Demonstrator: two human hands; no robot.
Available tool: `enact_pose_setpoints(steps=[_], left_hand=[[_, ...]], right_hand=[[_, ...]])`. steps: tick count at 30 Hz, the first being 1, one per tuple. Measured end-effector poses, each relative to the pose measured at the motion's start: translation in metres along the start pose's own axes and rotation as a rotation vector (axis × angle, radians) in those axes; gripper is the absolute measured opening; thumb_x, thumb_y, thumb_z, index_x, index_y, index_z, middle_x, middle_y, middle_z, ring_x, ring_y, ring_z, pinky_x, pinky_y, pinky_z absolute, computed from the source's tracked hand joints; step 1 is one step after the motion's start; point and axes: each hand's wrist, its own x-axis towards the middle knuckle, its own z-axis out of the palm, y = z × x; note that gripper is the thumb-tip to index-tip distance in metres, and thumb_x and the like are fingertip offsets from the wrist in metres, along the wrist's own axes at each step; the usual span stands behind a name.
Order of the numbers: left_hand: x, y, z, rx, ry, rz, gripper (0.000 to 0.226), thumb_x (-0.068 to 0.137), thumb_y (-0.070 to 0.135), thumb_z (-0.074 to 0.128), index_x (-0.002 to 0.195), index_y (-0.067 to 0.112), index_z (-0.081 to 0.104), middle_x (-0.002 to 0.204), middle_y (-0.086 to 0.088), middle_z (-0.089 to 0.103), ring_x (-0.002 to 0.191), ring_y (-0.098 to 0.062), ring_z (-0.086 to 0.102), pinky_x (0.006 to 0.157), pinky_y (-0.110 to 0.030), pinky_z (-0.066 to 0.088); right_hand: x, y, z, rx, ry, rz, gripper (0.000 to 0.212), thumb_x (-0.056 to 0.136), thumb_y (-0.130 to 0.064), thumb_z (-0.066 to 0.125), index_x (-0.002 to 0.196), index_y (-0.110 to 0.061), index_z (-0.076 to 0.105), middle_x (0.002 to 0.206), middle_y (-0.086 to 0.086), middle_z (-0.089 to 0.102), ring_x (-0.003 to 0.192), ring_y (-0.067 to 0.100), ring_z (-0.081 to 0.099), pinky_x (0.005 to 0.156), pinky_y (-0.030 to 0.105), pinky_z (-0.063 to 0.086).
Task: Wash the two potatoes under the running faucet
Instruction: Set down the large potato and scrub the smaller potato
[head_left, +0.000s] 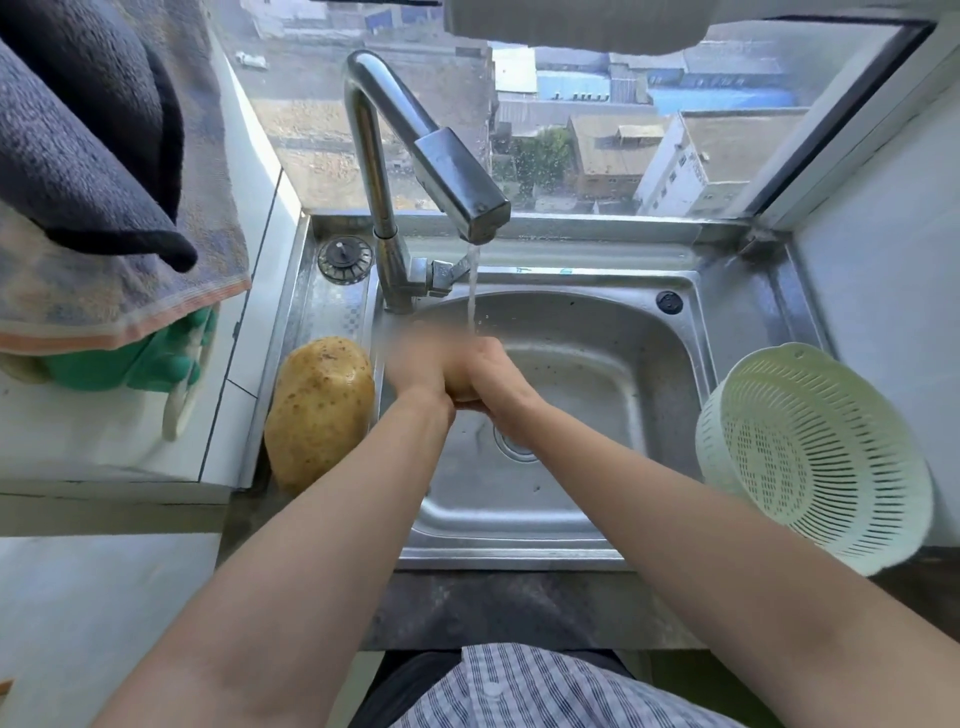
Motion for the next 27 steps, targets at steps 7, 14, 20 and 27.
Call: enact_pose_setpoints(steps=[7,14,20,27], left_hand=[[-0.013,-0.016,-0.006,0.224,-0.163,0.232,0.041,0.099,0.040,0.054,0.132,0.019,0.044,0.127,-0.012,0.057,0.110,-0.029,0.061,0.091,-0.044,0.055],[-0.007,-0.010,0.007,0.184,0.016,0.253,0.022,0.084,0.050,0.051,0.081,0.029,0.057,0.107,-0.013,0.070,0.100,-0.035,0.069,0.091,-0.056,0.057],[-0.006,-0.010,-0.001,0.277,-0.091,0.288,0.030,0.098,0.046,0.047,0.098,0.020,0.062,0.111,-0.011,0.066,0.107,-0.031,0.064,0.091,-0.047,0.056],[-0.002,-0.018,-0.003,0.367,-0.029,0.328,0.024,0.092,0.042,0.054,0.098,0.019,0.058,0.107,-0.010,0.066,0.106,-0.033,0.065,0.089,-0.046,0.057]], right_hand=[[-0.004,-0.012,-0.015,0.067,0.202,0.170,0.029,0.099,-0.024,0.033,0.097,-0.008,0.056,0.093,0.018,0.059,0.059,0.024,0.053,0.038,0.021,0.040],[-0.011,-0.001,-0.017,0.039,-0.007,0.010,0.066,0.081,-0.053,0.068,0.125,-0.004,0.057,0.110,0.015,0.069,0.085,0.025,0.069,0.067,0.039,0.062],[-0.015,-0.006,-0.024,-0.054,0.158,-0.089,0.046,0.096,-0.048,0.050,0.108,-0.005,0.060,0.087,0.016,0.069,0.058,0.029,0.069,0.037,0.022,0.039],[-0.009,-0.008,-0.023,-0.219,0.218,-0.025,0.063,0.096,-0.060,0.027,0.104,-0.005,0.056,0.085,0.020,0.068,0.043,0.024,0.063,0.034,0.019,0.034]])
